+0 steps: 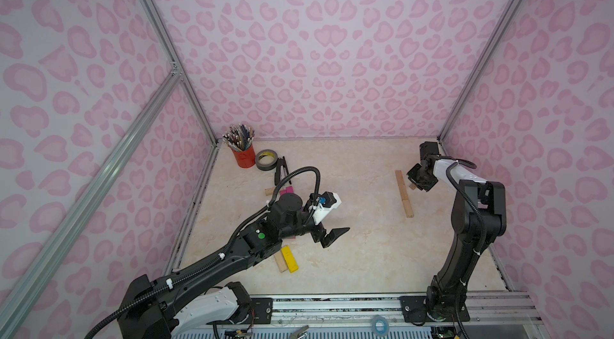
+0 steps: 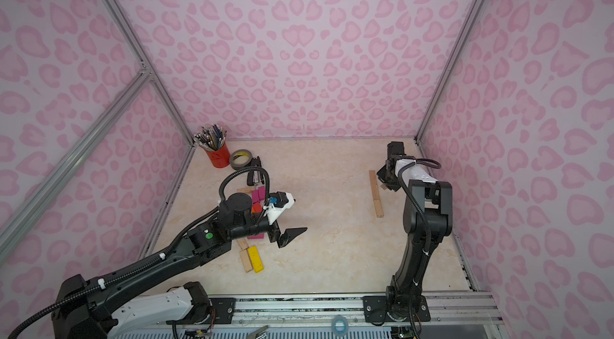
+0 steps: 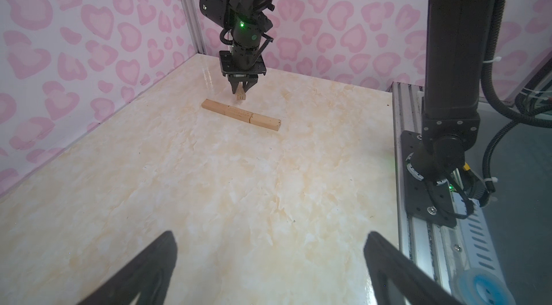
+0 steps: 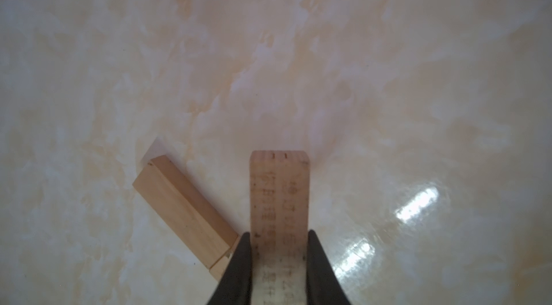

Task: Assemble the letter k with building blocks
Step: Assemble the building block at the center of the board.

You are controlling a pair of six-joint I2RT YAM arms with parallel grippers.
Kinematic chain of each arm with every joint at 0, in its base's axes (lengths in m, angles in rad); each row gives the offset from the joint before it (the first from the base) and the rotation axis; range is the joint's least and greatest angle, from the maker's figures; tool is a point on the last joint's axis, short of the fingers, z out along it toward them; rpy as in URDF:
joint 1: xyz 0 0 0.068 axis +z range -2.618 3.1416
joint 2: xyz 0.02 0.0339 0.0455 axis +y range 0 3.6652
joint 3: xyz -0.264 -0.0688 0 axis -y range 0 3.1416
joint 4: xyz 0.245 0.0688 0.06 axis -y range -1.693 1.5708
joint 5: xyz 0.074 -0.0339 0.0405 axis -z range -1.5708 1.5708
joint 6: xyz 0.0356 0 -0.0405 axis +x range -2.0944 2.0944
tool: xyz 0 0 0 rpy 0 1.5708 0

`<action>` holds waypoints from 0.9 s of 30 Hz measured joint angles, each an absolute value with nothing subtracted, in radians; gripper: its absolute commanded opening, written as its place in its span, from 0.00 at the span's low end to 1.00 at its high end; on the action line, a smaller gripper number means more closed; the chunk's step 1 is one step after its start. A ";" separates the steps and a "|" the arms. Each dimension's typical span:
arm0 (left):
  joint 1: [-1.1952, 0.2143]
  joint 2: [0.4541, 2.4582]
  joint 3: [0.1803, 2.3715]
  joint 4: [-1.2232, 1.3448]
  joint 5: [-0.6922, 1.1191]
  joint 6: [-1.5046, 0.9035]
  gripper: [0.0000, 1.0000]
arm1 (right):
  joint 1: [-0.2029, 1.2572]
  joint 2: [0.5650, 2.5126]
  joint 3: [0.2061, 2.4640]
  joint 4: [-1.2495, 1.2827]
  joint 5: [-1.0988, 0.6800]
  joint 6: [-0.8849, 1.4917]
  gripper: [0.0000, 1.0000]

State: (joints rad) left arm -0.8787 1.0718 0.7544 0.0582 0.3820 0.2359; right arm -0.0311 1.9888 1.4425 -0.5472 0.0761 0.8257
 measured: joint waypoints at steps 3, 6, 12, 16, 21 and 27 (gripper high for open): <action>-0.879 1.082 0.762 0.058 0.382 0.231 1.00 | -0.031 2.017 1.464 -0.547 0.070 0.827 0.21; -0.879 1.089 0.771 0.059 0.379 0.228 1.00 | -0.031 2.038 1.478 -0.548 0.066 0.842 0.22; -0.879 1.092 0.772 0.057 0.370 0.225 1.00 | -0.031 2.065 1.484 -0.548 0.063 0.846 0.23; -0.879 1.092 0.772 0.057 0.366 0.225 1.00 | -0.032 2.077 1.487 -0.550 0.062 0.850 0.24; -0.879 1.098 0.772 0.055 0.363 0.220 1.00 | -0.032 2.085 1.495 -0.547 0.059 0.852 0.30; -0.879 1.101 0.772 0.054 0.363 0.218 1.00 | -0.032 2.088 1.499 -0.546 0.052 0.853 0.35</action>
State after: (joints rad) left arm -0.8791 1.1007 0.7723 0.0540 0.3634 0.2176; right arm -0.0322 2.0884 1.4994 -0.5465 0.0517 0.8528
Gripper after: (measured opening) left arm 0.998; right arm 0.340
